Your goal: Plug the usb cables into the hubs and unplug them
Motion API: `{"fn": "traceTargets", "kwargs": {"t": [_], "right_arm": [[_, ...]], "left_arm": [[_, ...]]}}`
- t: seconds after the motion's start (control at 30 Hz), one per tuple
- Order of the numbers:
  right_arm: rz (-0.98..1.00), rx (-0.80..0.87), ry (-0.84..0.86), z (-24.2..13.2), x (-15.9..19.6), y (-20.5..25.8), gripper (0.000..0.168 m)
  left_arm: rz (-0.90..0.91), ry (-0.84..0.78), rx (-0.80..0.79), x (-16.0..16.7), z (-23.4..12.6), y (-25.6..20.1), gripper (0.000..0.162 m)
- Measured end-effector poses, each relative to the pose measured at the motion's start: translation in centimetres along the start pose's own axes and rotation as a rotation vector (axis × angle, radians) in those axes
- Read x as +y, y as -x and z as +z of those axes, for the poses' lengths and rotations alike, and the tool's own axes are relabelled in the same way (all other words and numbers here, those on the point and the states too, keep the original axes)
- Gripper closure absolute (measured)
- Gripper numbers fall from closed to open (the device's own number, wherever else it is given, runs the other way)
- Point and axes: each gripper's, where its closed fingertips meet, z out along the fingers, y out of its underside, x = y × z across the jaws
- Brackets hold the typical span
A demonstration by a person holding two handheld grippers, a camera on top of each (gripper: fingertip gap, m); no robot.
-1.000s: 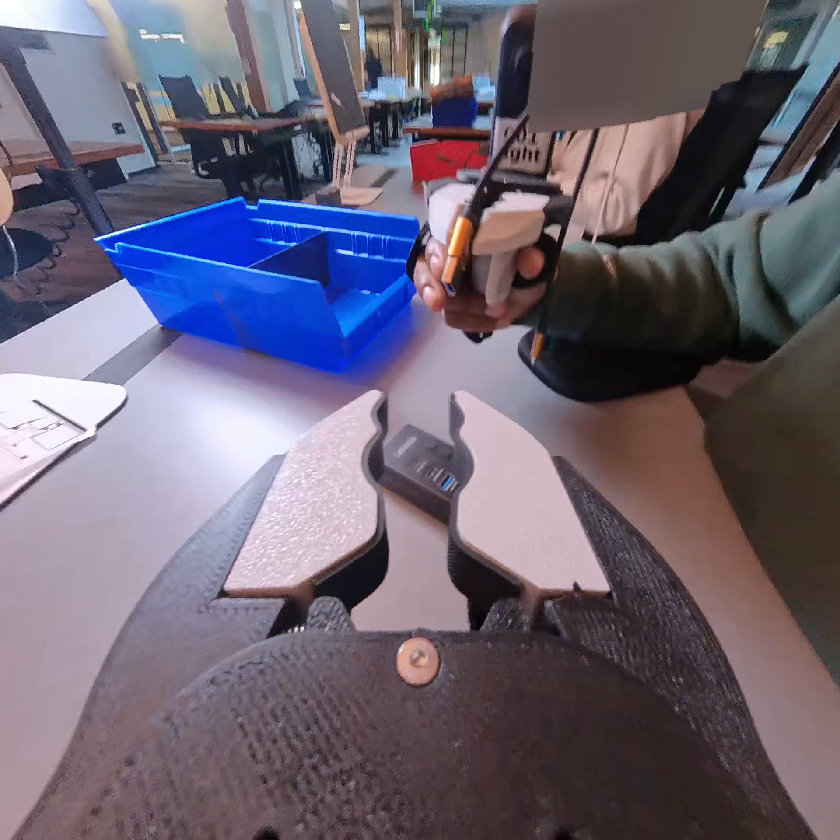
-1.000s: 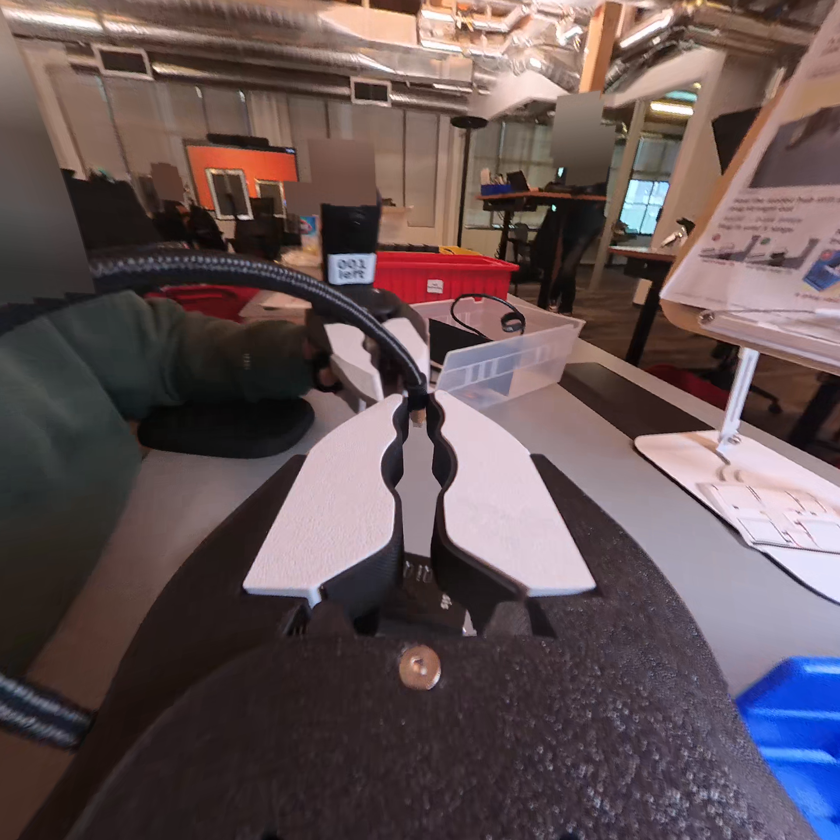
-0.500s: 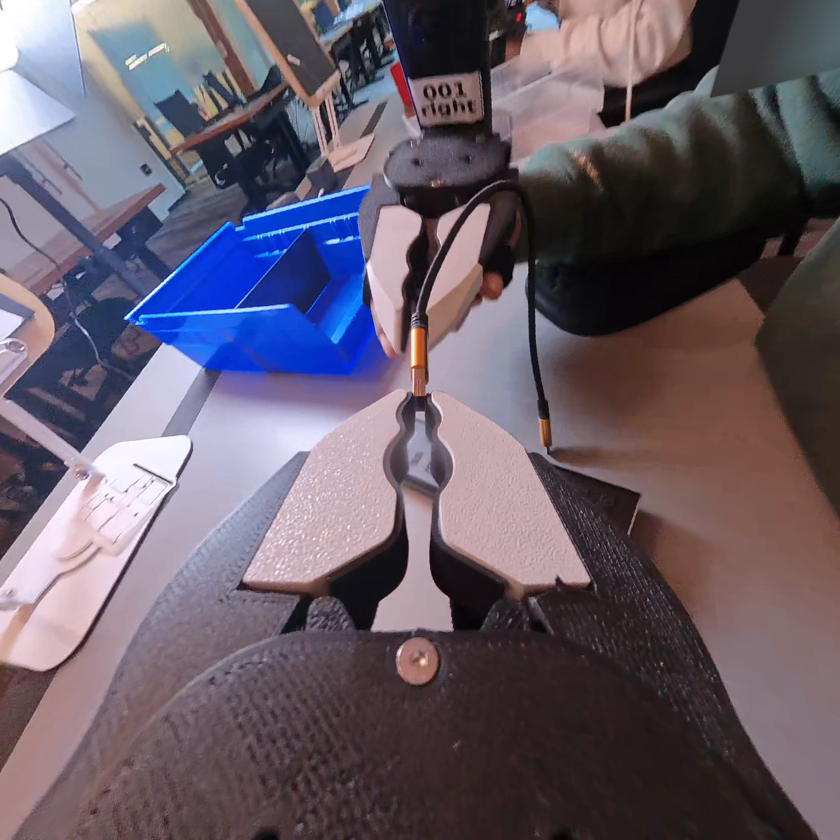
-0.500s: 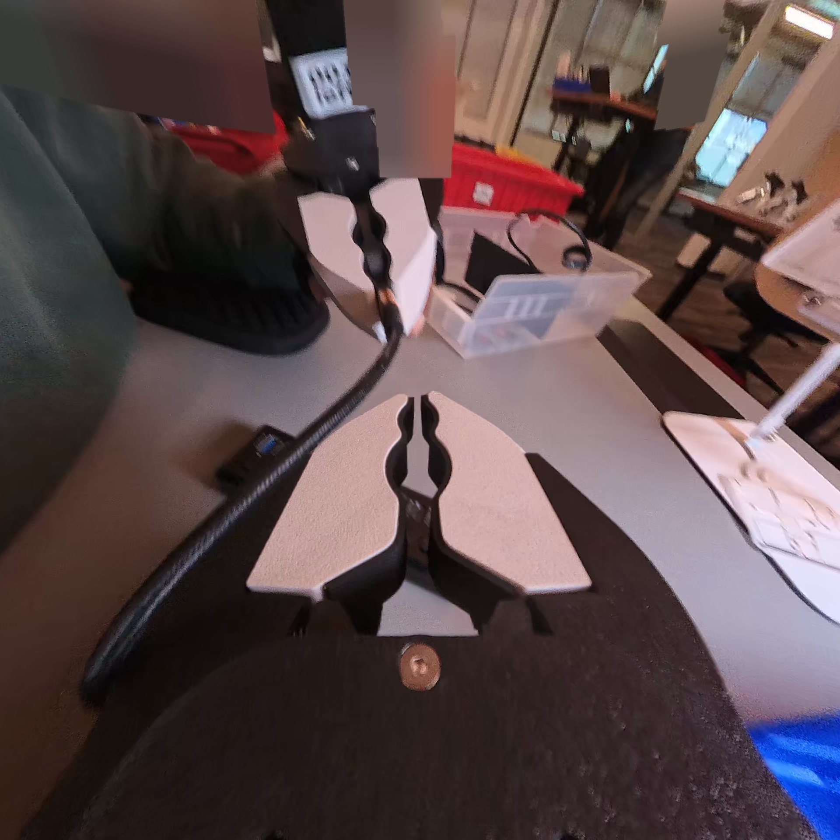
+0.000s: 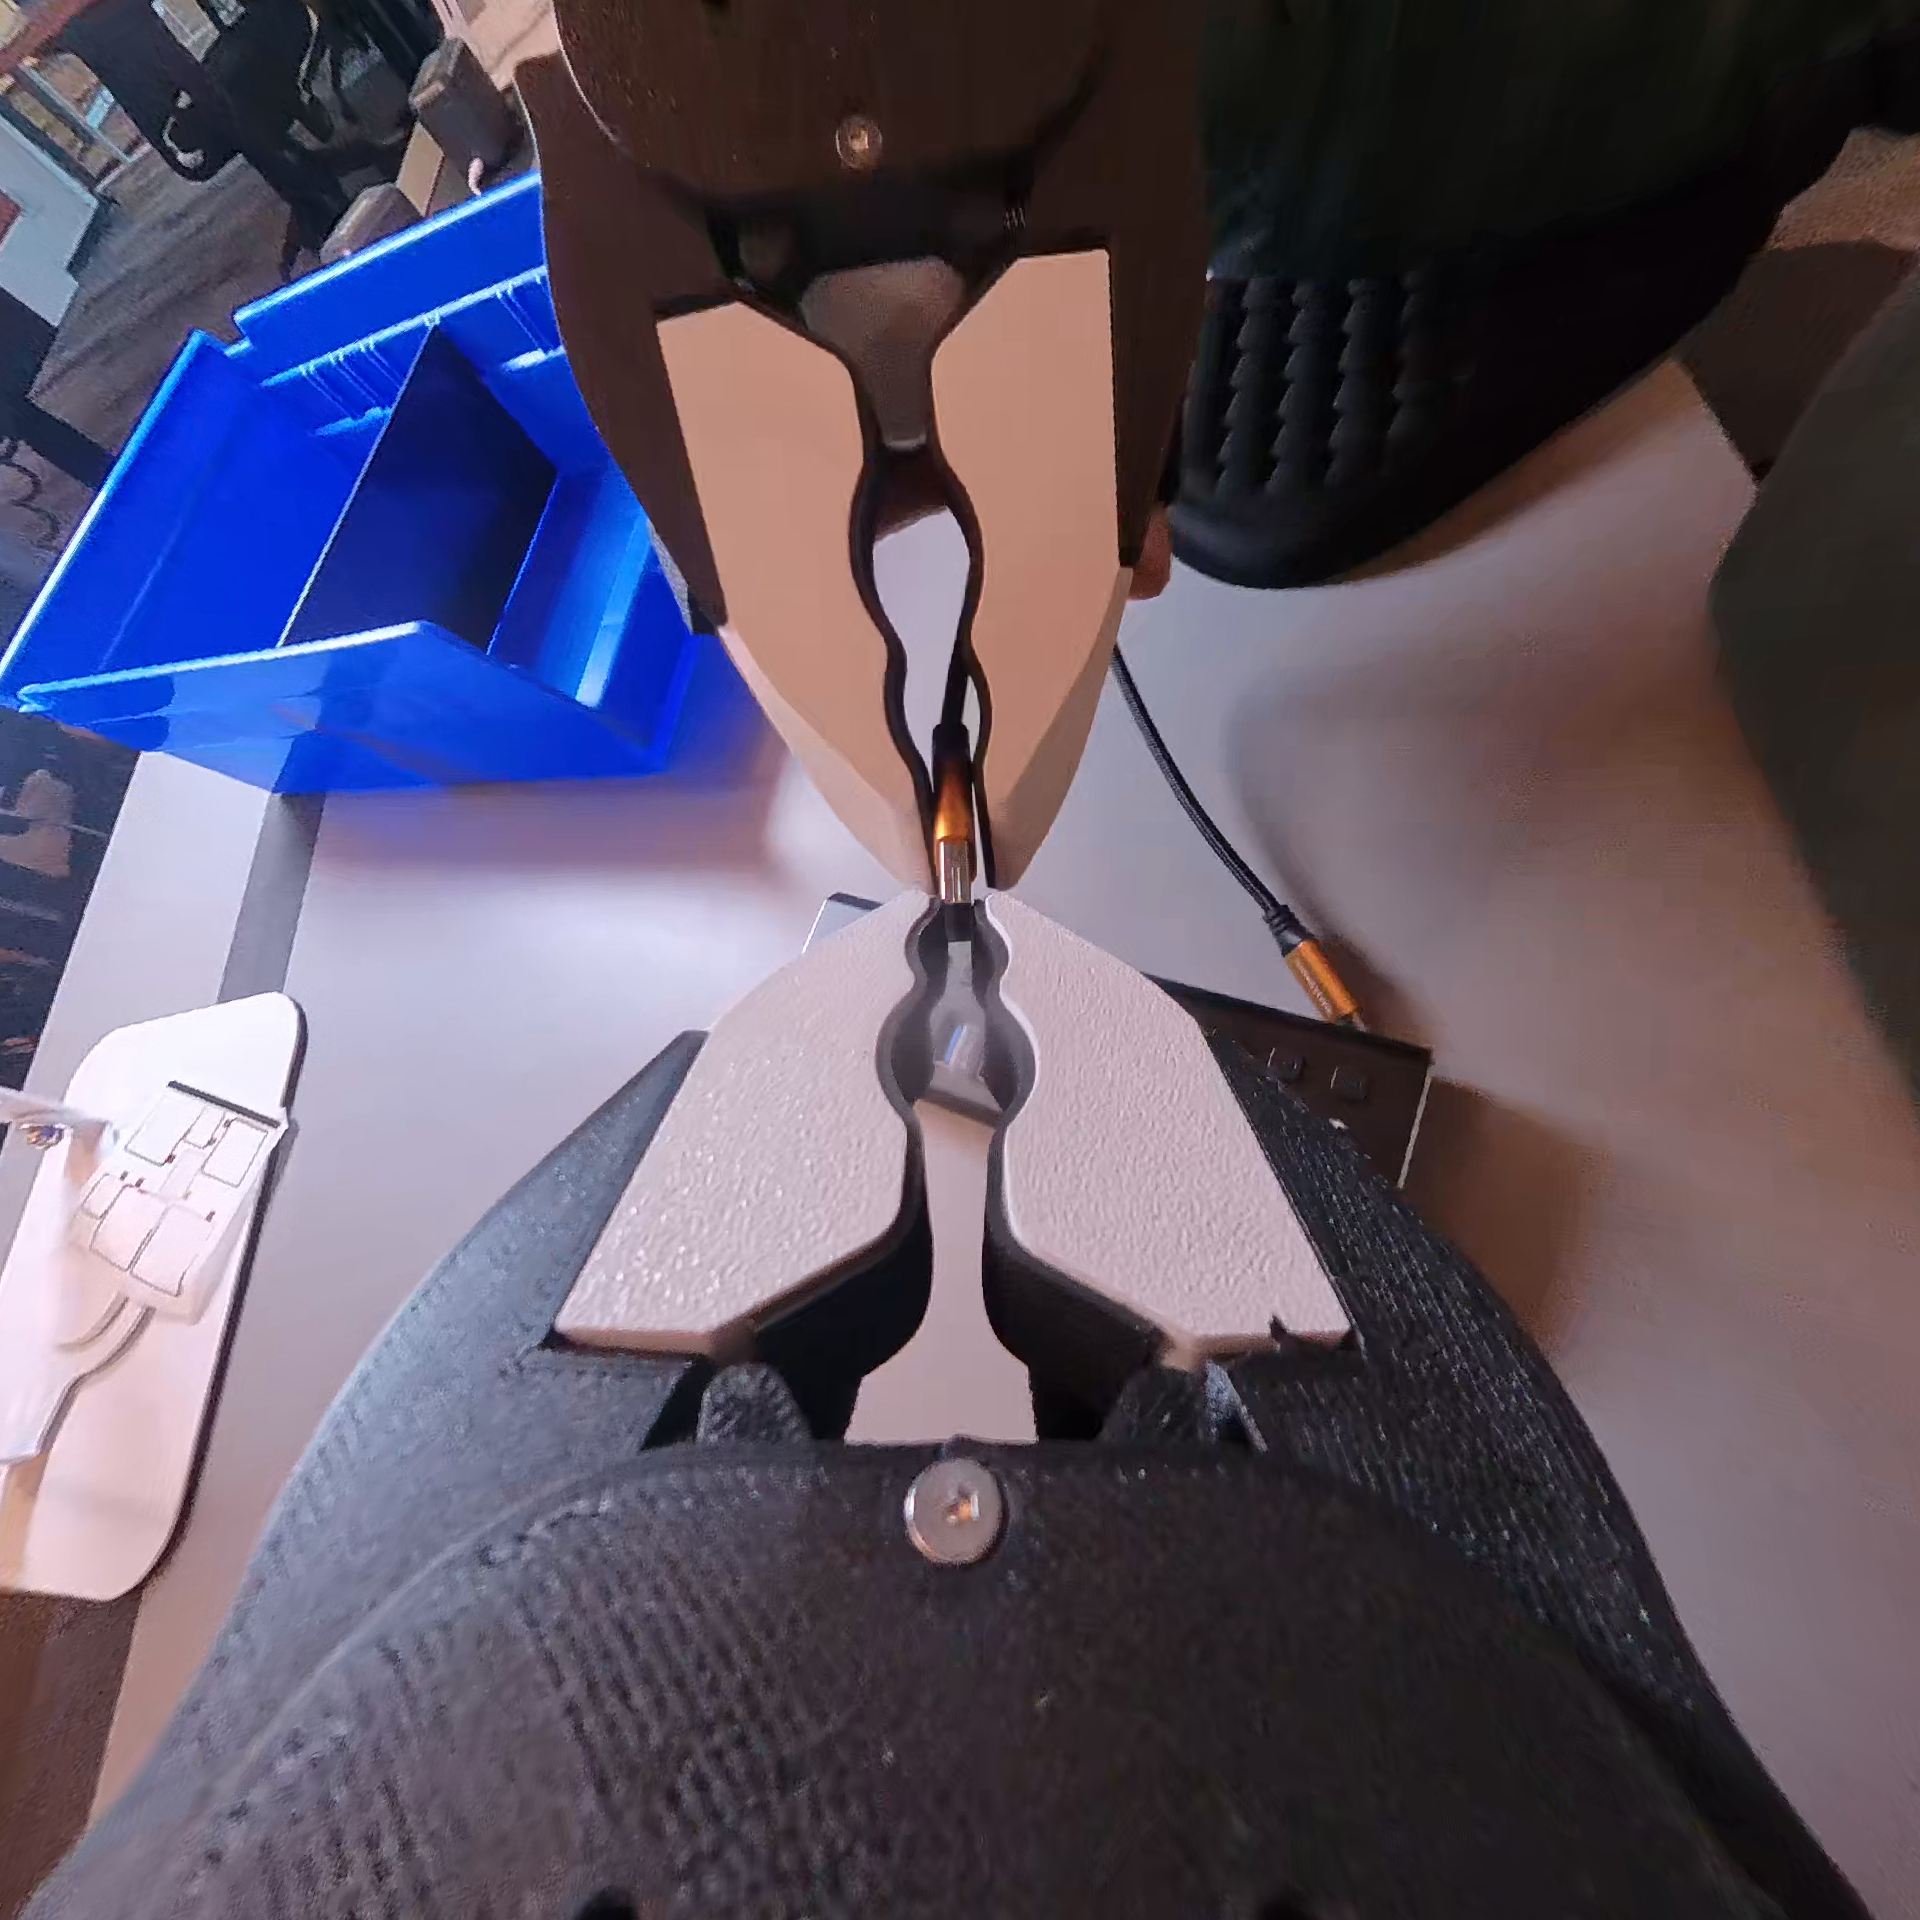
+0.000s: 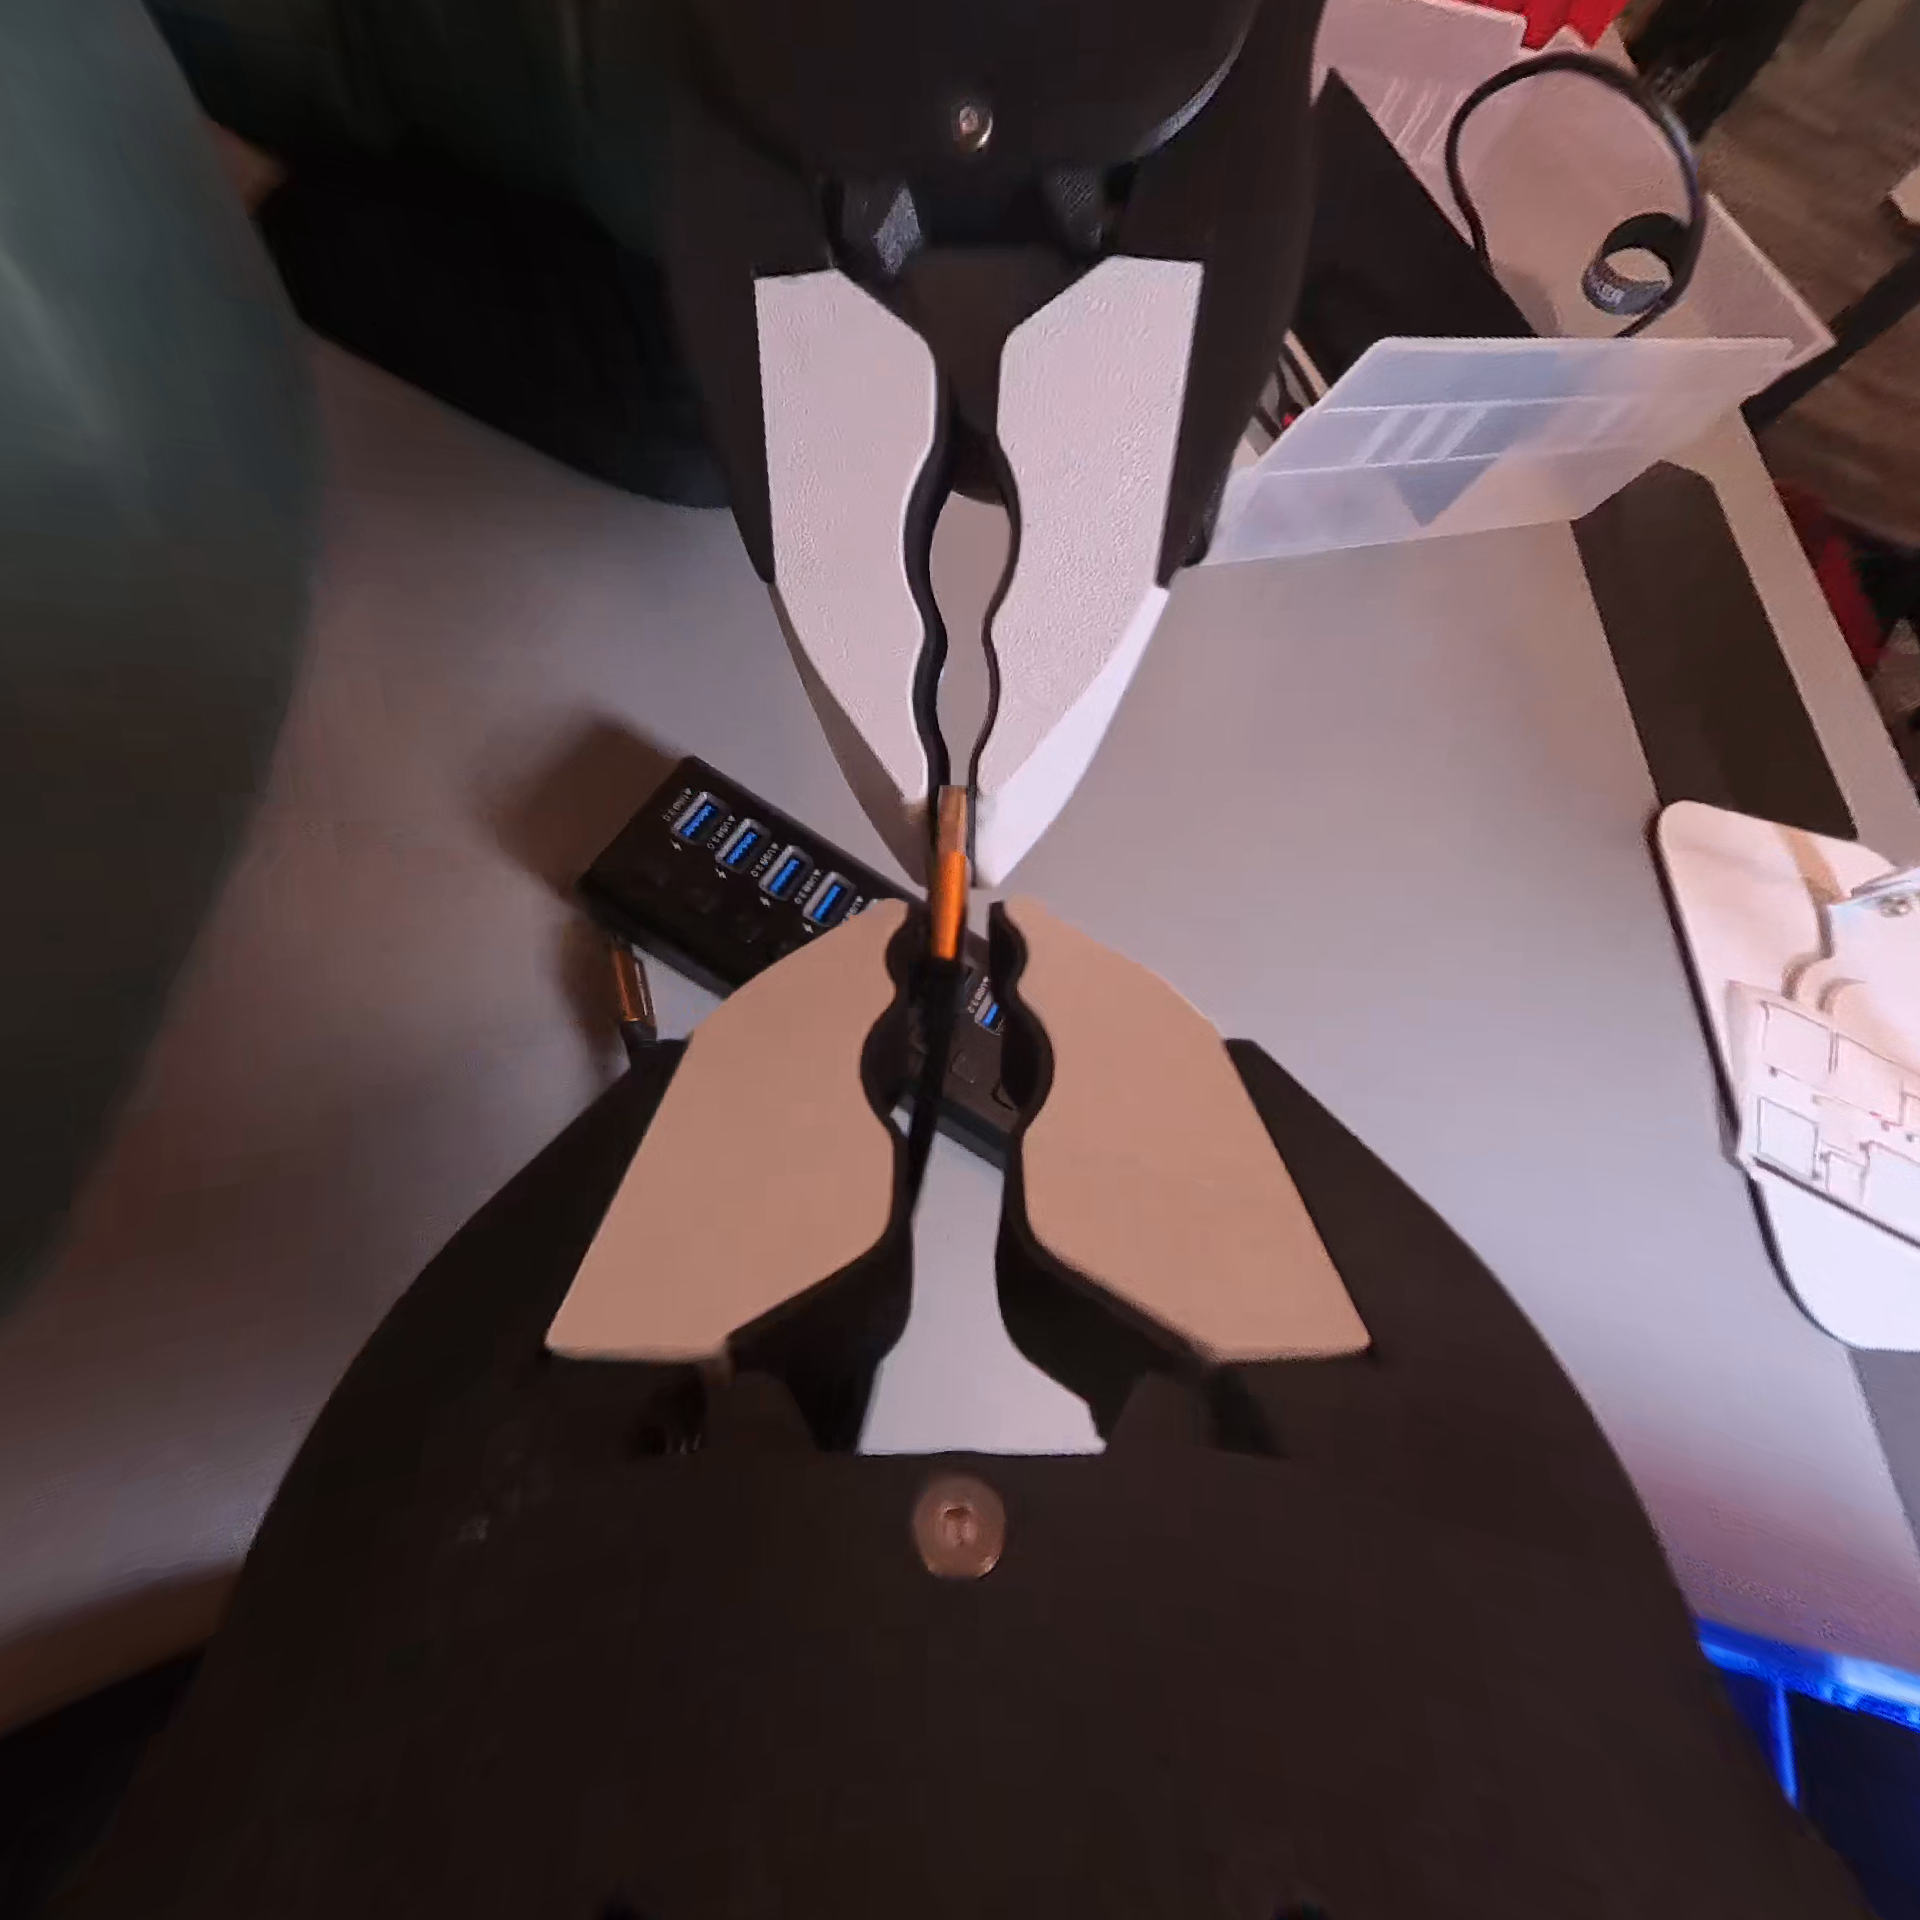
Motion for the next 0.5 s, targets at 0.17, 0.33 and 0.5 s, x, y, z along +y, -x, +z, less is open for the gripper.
{"fn": "traceTargets", "kwargs": {"t": [0.17,0.33,0.5], "right_arm": [[0.000,0.004,-0.062,-0.6,-0.3,-0.3,0.161],[0.113,-0.020,0.110,-1.2,4.8,-0.8,0.161],[0.242,0.010,0.357,-1.6,12.0,-1.8,0.161]], "left_arm": [[0.013,-0.081,-0.057,-0.7,-0.7,0.4,0.158],[-0.120,-0.049,-0.030,1.8,-1.1,1.5,0.139],[-0.207,0.052,-0.004,5.6,0.2,1.8,0.136]]}}
